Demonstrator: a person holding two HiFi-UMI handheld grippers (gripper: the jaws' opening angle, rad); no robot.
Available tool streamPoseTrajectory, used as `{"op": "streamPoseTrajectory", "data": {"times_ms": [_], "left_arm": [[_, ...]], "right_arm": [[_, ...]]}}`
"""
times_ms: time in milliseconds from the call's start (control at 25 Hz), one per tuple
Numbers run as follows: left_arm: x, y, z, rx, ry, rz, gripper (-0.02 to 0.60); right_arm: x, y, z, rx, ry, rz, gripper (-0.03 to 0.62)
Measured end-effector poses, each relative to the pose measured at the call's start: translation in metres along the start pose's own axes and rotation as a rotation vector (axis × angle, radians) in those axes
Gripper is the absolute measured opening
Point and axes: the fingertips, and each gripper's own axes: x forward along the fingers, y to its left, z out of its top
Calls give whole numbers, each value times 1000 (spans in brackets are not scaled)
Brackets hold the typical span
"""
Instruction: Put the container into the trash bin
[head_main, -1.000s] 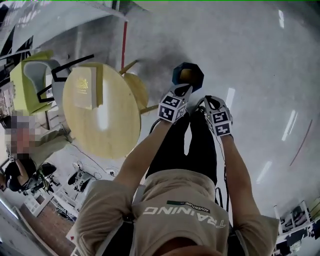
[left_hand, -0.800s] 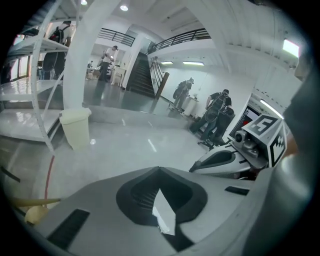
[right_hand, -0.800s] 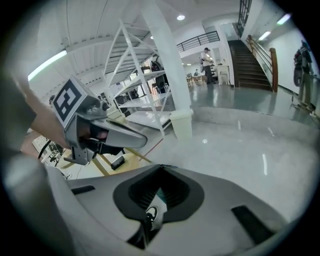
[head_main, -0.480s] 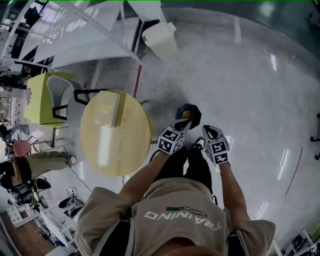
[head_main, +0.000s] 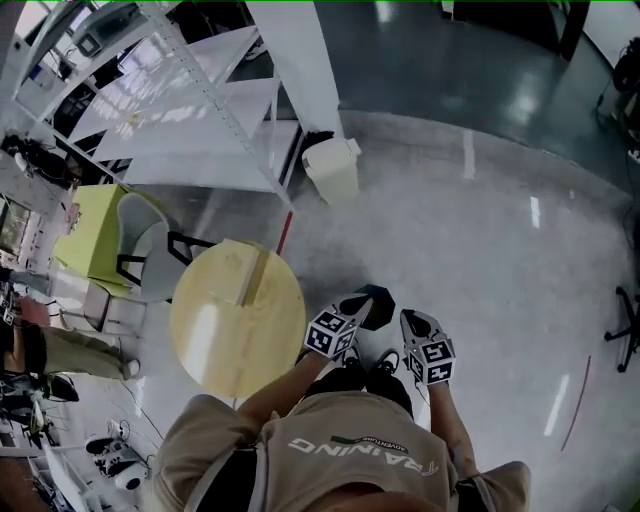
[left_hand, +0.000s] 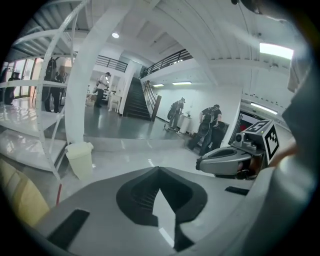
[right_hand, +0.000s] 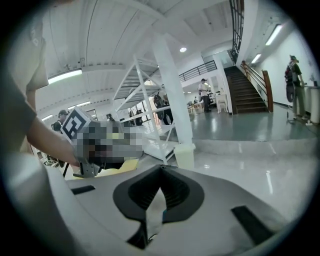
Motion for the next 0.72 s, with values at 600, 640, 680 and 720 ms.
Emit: {"op": "streamPoseTrajectory", "data": {"times_ms": [600,640,680,720], "left_arm": [[-68,-18,64,123,-168,-6,11],[-73,-19,69,133,-182,-4,11],[-78,-19,75,143,-195,-2,11],[-82,-20,81,152,-210,0,11]], "right_arm": [[-45,36,70,-43,-143,-28,2],[-47,40,74,-53,-148,-26,2],[-48,43,77,-61,-154,-23,2],[-50,46,81,-69,-162,-20,2]]}}
